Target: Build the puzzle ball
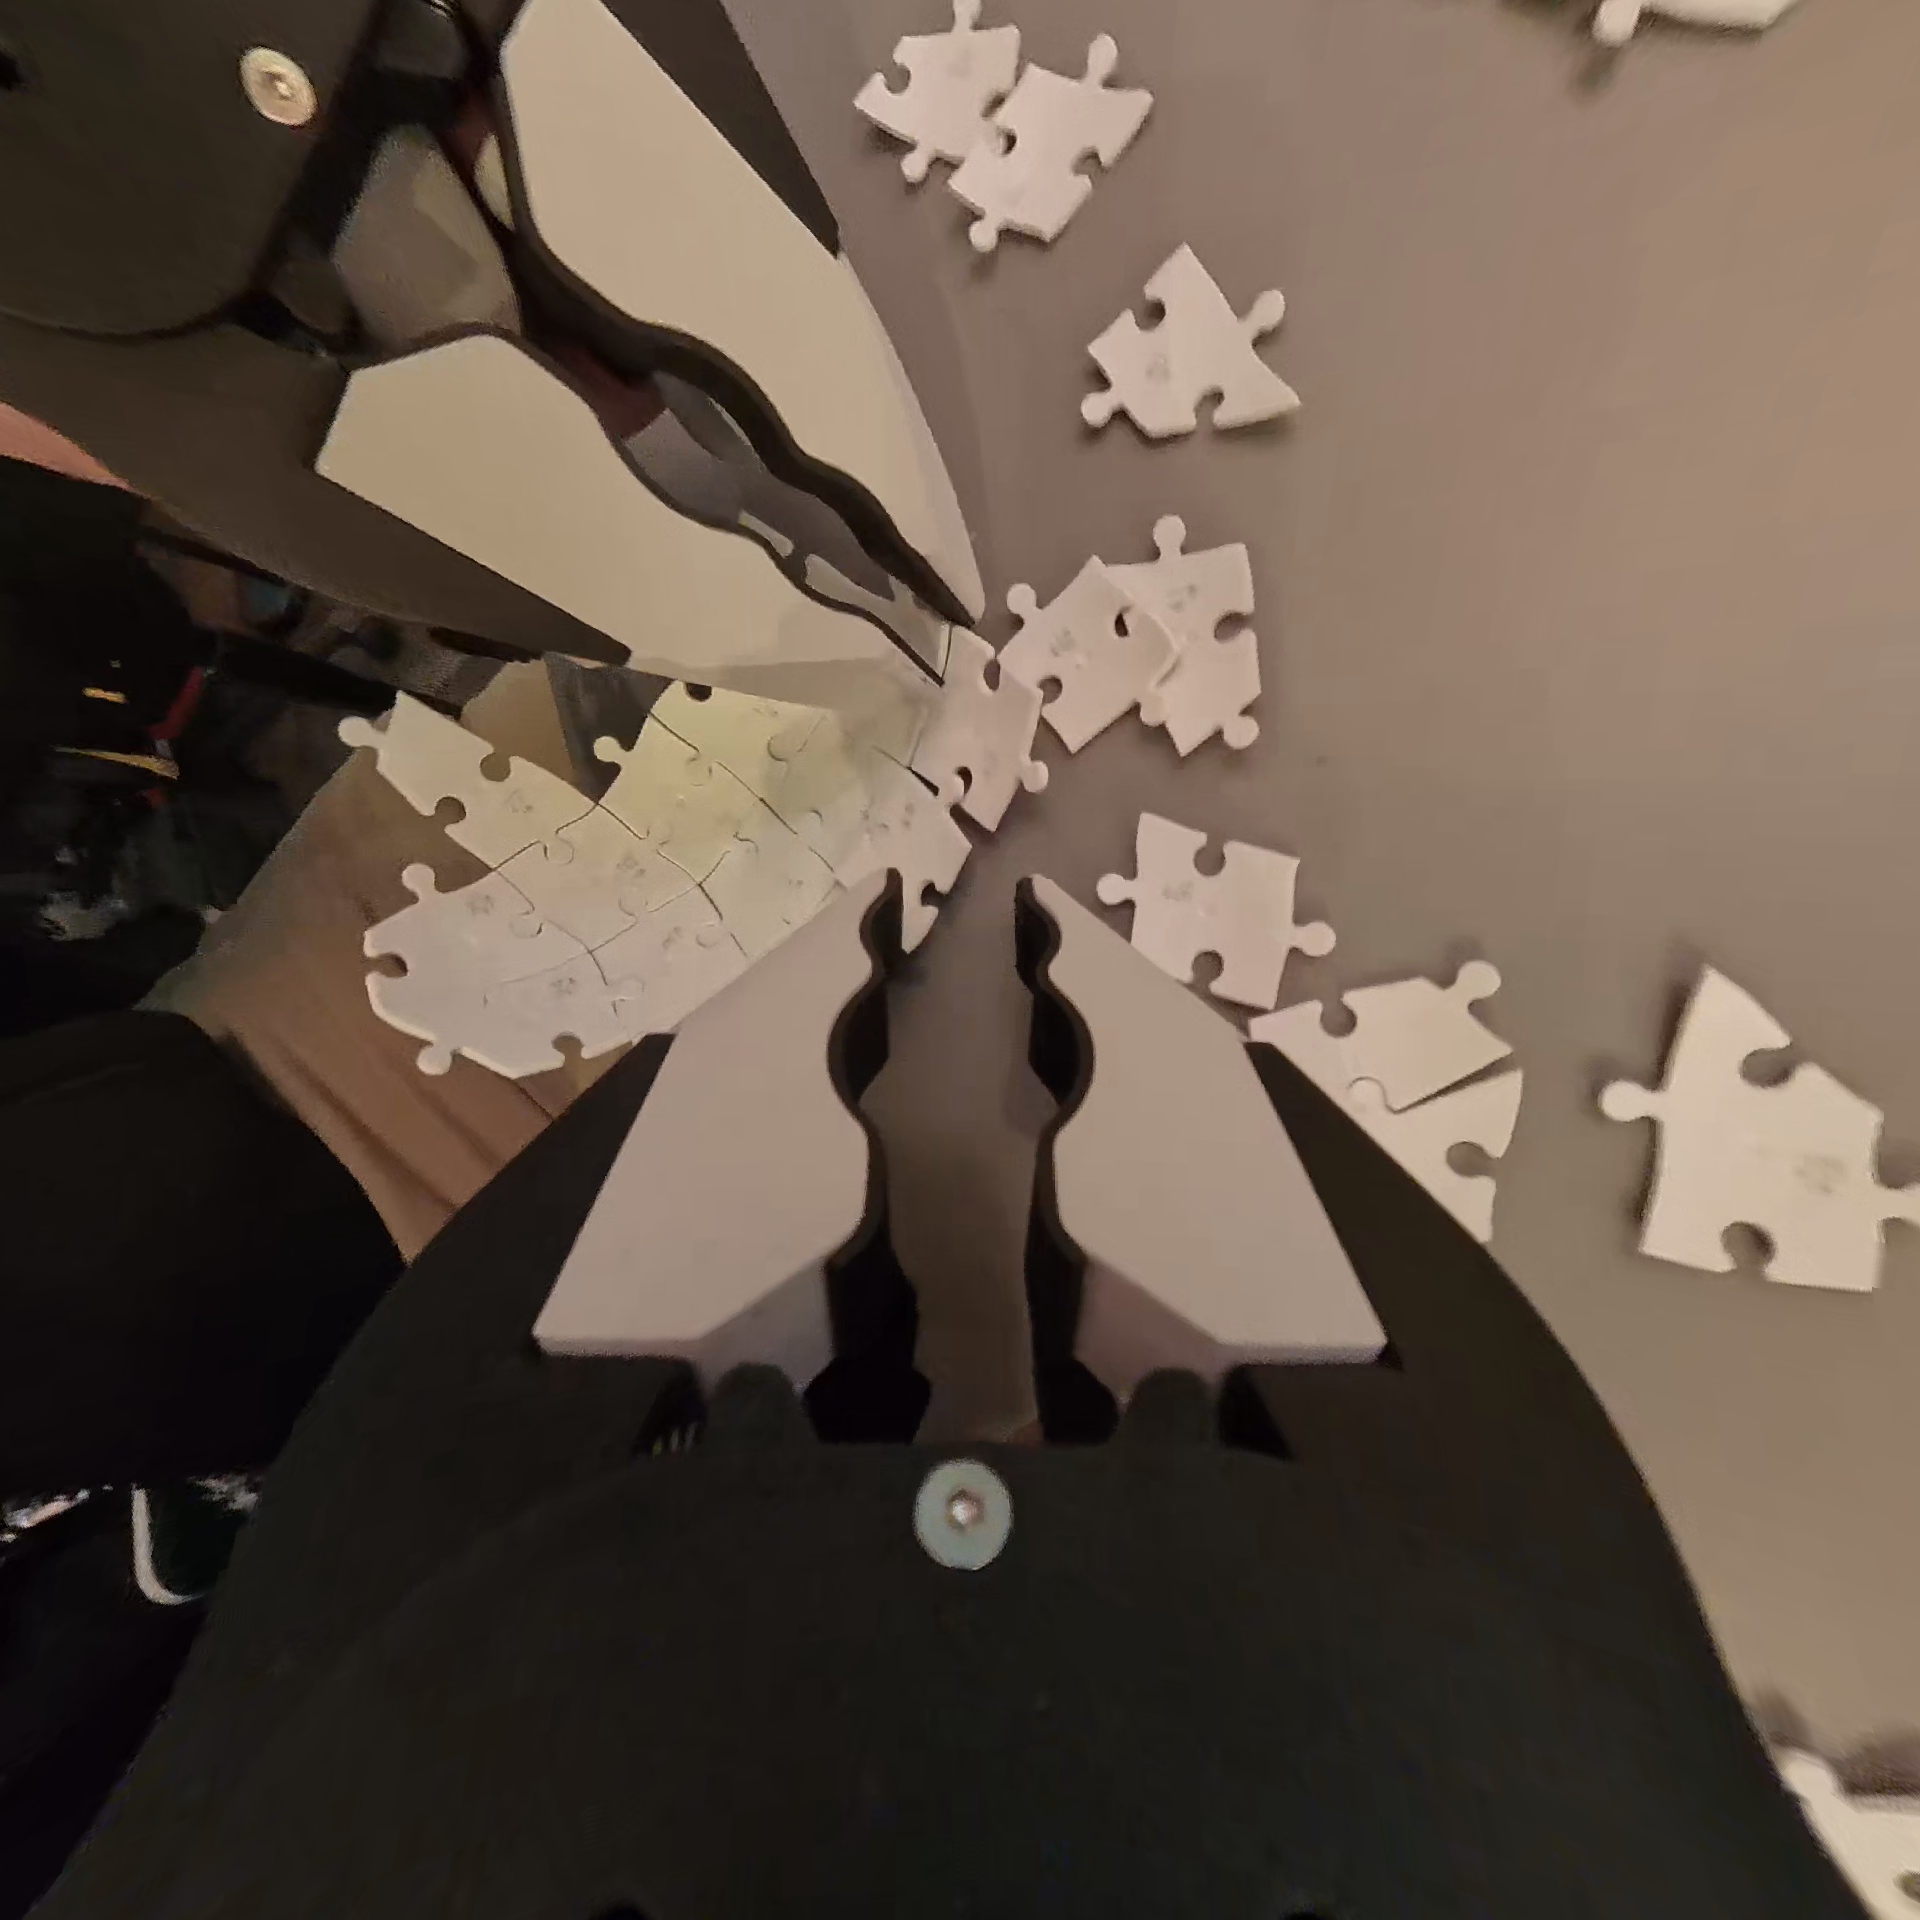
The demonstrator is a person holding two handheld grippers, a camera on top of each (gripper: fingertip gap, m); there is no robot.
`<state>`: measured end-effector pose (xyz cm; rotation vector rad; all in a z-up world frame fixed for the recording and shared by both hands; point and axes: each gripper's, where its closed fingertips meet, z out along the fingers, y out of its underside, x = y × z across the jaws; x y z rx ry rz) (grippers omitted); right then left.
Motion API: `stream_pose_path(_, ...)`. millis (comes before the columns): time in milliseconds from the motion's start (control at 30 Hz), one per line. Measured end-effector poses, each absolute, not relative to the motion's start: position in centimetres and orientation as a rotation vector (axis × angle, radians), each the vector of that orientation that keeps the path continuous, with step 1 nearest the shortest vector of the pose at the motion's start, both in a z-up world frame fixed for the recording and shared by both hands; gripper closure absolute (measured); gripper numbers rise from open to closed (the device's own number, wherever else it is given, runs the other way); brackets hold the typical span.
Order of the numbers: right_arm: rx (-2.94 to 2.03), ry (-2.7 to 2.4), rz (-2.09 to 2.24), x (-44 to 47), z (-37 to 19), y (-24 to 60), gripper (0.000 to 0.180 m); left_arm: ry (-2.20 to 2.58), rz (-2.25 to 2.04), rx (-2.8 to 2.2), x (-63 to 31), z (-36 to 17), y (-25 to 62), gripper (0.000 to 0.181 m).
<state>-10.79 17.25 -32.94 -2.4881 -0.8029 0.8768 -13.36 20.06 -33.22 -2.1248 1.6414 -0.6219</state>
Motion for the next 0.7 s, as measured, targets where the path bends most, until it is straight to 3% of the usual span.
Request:
stream_pose_path(300,-2.488,-0.694,1.035,-12.3,-33.6,17.1,0.174,1.635,-0.679,-2.133,-13.5,-33.3,19.7,0.170)
stream_pose_path(700,-2.427,-0.725,1.034,-12.7,-33.4,17.4,0.176,1.615,-0.852,-2.089,-13.1,-32.4,20.1,0.162)
